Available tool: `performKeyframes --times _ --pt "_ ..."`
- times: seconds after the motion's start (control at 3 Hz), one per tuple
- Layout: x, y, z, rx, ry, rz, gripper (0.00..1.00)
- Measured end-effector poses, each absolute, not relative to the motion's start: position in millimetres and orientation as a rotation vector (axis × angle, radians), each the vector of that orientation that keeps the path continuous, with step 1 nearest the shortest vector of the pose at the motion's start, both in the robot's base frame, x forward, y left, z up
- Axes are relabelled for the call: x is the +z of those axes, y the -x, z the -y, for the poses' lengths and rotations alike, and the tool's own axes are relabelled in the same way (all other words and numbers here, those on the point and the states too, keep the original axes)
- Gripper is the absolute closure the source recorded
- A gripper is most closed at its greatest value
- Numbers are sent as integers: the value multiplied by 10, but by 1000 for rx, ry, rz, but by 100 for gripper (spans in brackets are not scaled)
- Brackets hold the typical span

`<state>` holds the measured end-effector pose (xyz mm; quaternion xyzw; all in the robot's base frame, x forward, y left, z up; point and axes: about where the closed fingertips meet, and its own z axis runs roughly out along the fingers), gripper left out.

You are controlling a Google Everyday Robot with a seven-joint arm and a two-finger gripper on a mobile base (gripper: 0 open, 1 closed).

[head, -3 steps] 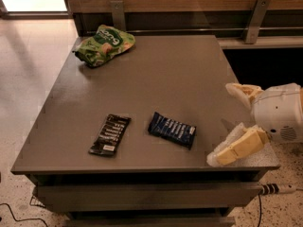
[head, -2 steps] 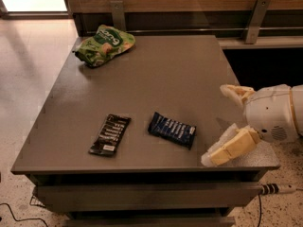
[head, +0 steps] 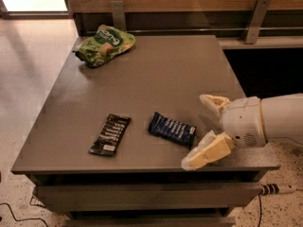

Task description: Move rxbar blueberry near green rice chip bag

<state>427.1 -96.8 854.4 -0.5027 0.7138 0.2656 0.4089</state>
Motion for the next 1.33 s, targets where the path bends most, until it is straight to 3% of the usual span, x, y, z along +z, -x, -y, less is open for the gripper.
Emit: performKeyframes --times 1.33 --pt "8182 -4385 674 763 1247 -1750 0"
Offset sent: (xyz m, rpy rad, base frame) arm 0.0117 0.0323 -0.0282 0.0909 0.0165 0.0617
